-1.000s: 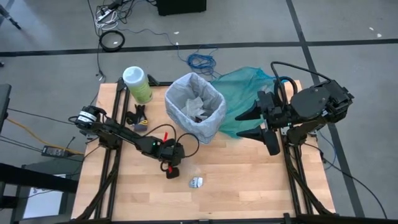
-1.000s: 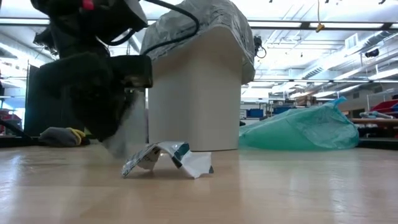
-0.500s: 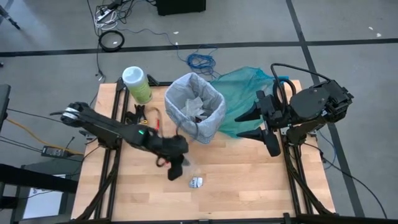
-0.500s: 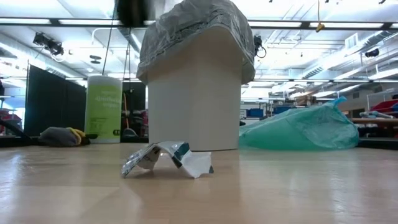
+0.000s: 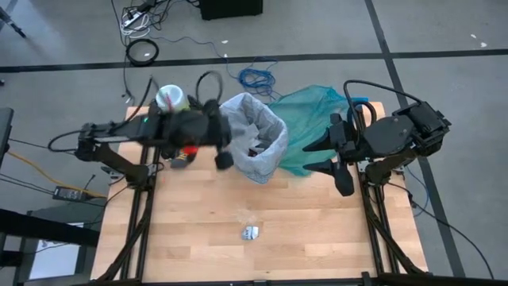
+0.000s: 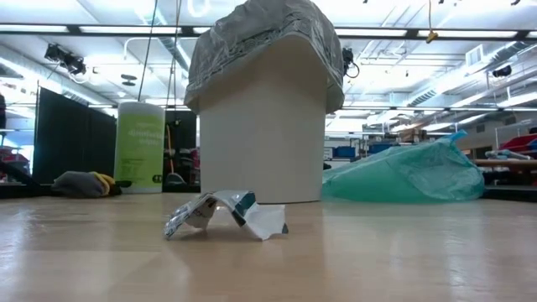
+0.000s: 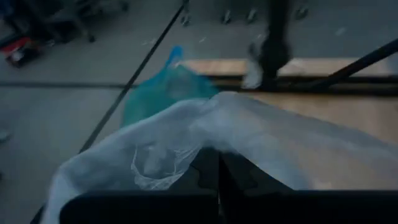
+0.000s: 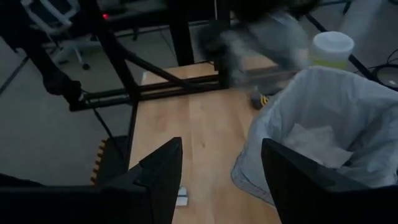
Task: Place trash/remove bag and relplace
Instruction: Put the transparent plastic into the trash bin
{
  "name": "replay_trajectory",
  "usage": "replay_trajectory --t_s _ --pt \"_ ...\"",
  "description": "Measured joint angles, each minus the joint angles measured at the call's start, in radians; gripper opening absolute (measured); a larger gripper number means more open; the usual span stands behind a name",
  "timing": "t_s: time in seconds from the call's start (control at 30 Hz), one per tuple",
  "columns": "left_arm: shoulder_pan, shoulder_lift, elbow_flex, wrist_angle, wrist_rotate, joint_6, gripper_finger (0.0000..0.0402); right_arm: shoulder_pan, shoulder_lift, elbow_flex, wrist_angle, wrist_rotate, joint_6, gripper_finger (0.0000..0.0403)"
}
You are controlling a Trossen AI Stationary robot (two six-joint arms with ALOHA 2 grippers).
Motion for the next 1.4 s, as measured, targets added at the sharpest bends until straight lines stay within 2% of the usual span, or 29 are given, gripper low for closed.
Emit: replay_trajectory --t_s 0.13,0.3,0.47,0.6,0.77,0.9,1.03,1.13,1.27,1.4 --pt "0.148 0.007 0.002 -0.05 0.093 0.065 0.0002 0.002 0.0 0.0 0.014 0.0 0.002 0.0207" --pt "0.294 0.045 0.0 -0.063 0.332 0.093 0.0013 0.002 0.0 0.0 0.019 0.0 0.01 0.0204" --pt "0.378 0.052 0.002 -0.083 0.476 0.193 0.0038 0.005 0.0 0.0 0.019 -0.021 0.056 0.0204" --pt "0.415 0.051 0.001 -0.087 0.596 0.239 0.0076 0.009 0.0 0.0 0.021 -0.061 0.072 0.0205" --pt "0.457 0.074 0.002 -0.11 0.599 0.265 0.0129 0.014 0.002 0.0 0.027 -0.061 0.079 0.0204" --pt "0.476 0.126 0.002 -0.11 0.563 0.257 0.0158 0.015 0.022 0.001 0.027 -0.055 0.073 0.0204" --pt "0.484 0.153 0.001 -0.119 0.48 0.124 0.0169 0.02 0.056 0.001 0.026 -0.062 0.109 0.0205" --pt "0.493 0.142 0.043 -0.166 0.551 0.103 0.017 0.032 0.103 0.001 0.005 -0.088 0.127 0.0205" --pt "0.493 0.111 0.196 -0.257 0.689 0.089 0.017 0.055 0.205 0.001 -0.119 -0.072 0.126 0.0204" --pt "0.491 0.061 0.364 -0.372 0.729 0.085 0.017 0.061 0.346 0.001 -0.171 -0.061 0.093 0.0202"
